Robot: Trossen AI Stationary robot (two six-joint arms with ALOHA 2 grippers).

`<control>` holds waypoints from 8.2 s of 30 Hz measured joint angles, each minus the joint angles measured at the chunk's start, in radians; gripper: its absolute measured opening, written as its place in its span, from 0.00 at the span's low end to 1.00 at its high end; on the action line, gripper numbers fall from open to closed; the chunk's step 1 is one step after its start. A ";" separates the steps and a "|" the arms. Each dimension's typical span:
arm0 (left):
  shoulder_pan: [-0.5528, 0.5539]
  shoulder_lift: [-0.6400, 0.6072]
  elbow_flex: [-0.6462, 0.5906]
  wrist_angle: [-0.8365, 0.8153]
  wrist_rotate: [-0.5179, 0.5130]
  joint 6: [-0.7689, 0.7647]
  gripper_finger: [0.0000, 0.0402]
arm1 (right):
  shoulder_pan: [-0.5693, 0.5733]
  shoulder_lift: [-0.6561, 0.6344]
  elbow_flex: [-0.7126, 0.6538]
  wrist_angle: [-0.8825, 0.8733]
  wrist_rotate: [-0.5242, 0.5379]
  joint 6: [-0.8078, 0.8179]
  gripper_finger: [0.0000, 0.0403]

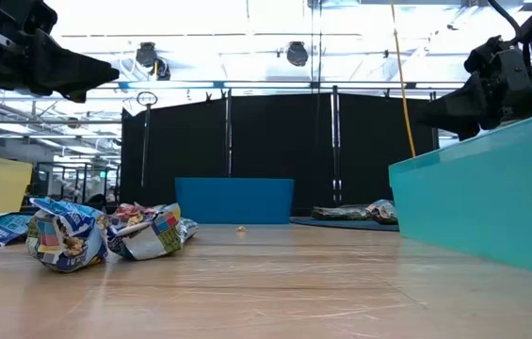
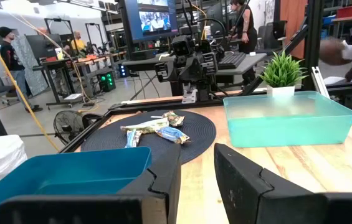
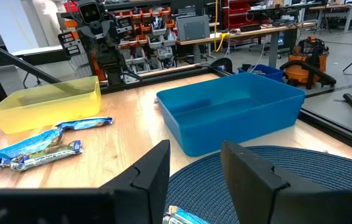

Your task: Pick and place Granola Bars by type

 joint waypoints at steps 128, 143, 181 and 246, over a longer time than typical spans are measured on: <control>0.000 0.000 0.000 -0.003 0.000 0.000 0.25 | 0.000 0.937 0.500 -0.585 0.154 0.122 0.22; 0.000 0.000 0.000 -0.003 0.000 0.000 0.25 | 0.000 0.934 0.500 -0.577 0.074 0.094 0.71; 0.000 0.000 0.000 -0.003 0.000 0.000 0.25 | 0.103 0.885 0.517 -0.532 0.086 0.163 0.02; 0.000 0.001 0.000 -0.003 0.000 0.000 0.25 | 0.378 0.797 0.538 -0.028 0.450 0.072 0.40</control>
